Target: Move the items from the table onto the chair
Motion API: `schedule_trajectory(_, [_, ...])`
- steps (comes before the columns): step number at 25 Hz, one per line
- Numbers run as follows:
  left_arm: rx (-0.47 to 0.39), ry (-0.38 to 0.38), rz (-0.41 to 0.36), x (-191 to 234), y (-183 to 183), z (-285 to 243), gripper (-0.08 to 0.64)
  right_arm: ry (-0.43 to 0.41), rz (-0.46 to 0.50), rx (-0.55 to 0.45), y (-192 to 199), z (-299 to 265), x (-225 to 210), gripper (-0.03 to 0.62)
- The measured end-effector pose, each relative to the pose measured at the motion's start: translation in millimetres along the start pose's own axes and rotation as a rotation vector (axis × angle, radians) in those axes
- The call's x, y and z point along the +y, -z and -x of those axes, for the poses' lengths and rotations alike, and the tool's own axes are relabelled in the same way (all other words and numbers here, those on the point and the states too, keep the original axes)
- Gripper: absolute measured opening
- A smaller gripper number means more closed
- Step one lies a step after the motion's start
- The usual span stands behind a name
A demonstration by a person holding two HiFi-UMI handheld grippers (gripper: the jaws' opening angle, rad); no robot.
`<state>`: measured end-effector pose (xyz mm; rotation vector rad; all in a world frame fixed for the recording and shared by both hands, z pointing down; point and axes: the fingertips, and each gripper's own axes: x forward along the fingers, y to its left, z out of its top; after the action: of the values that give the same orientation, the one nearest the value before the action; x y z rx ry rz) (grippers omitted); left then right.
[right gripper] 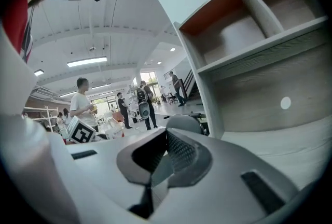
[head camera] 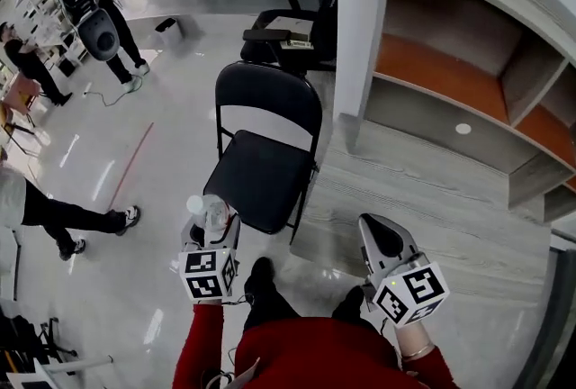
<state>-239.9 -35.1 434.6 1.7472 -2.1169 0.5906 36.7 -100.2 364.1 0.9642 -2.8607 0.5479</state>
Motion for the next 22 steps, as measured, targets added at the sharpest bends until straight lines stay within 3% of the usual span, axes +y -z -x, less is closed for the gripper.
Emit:
schedule_trajectory(7, [-0.021, 0.195, -0.049, 72, -11, -54, 0.304, 0.132, 0.005, -0.076, -7, -120, 58, 0.012])
schedule_trajectory(13, [-0.022, 0.326, -0.131, 98, -14, -83, 0.304, 0.231, 0.053, -0.071, -4, -181, 87, 0.012])
schedule_trajectory(17, [0.021, 0.386, -0.156, 100, -3, -94, 0.304, 0.297, 0.038, -0.079, -3, -194, 88, 0.012])
schedule_trajectory(22, [0.148, 0.480, -0.181, 86, 34, -116, 0.305, 0.344, 0.035, -0.081, 14, -208, 89, 0.012])
